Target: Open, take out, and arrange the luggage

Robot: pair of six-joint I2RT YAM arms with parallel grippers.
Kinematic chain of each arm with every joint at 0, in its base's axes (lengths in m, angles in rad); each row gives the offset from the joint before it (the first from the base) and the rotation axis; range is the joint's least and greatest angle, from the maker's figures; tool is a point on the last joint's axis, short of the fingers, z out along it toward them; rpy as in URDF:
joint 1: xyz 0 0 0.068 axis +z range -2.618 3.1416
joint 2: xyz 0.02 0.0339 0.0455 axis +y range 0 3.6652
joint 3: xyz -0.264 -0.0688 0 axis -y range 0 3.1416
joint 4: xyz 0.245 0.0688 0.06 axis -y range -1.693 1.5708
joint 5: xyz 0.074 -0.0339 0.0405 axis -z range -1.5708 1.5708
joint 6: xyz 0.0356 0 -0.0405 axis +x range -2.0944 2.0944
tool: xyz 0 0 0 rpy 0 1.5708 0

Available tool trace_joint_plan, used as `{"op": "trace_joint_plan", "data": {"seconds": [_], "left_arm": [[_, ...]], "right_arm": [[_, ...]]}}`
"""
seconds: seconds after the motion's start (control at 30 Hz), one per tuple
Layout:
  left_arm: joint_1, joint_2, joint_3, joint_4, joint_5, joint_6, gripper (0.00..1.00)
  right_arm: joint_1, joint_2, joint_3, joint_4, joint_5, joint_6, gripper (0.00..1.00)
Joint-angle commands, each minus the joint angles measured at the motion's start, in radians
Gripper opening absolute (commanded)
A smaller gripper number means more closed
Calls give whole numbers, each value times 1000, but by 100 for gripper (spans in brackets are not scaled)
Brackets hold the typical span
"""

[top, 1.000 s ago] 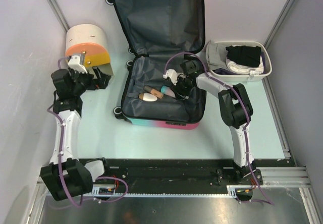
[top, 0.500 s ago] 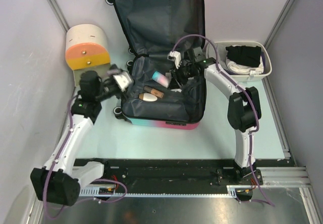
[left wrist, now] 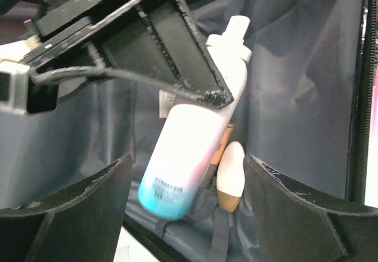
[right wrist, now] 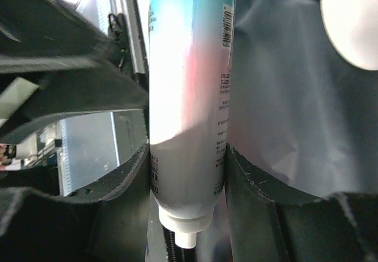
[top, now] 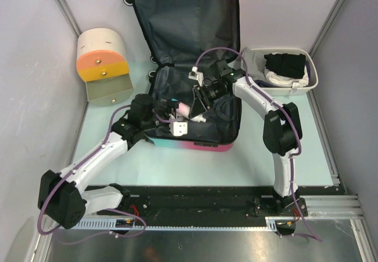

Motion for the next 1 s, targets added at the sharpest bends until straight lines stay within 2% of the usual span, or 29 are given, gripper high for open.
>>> {"op": "trace_joint_plan", "data": {"seconds": [0.0, 0.13, 0.23, 0.43, 0.53, 0.57, 0.6, 0.63, 0.67, 0.7, 0.73, 0.9, 0.97], "left_arm": [[-49, 50, -8, 12, -52, 84, 80], [-69, 89, -17, 12, -70, 130, 78], [-72, 102, -25, 12, -74, 149, 70], [-72, 104, -22, 10, -77, 117, 44], [-70, 93, -30, 10, -90, 88, 21], [-67, 93, -28, 10, -109, 70, 5], [-52, 96, -21, 10, -113, 45, 0], [-35, 93, -14, 10, -110, -16, 0], [-14, 90, -7, 10, -98, -45, 0], [40, 87, 5, 7, -72, -68, 0], [67, 80, 13, 3, -60, -99, 0], [277, 89, 84, -59, -23, -70, 0], [350, 134, 124, -72, -11, -41, 0]], "right_arm": [[37, -25, 16, -90, -109, -21, 0], [62, -31, 10, -111, -120, -43, 0], [77, -40, 10, -115, -118, -47, 0], [85, -46, 7, -115, -123, -46, 0], [82, -46, 19, -105, -131, -38, 2], [77, -45, 26, -105, -129, -38, 15], [71, -45, 39, -94, -126, -37, 36], [63, -45, 47, -85, -114, -17, 64], [35, -45, 56, -71, -109, 0, 81], [16, -46, 73, -33, -103, 19, 92], [-7, -46, 82, -13, -89, 51, 99], [-157, -86, 98, 176, 126, 117, 100], [-193, -88, 95, 202, 145, 129, 100]]}}
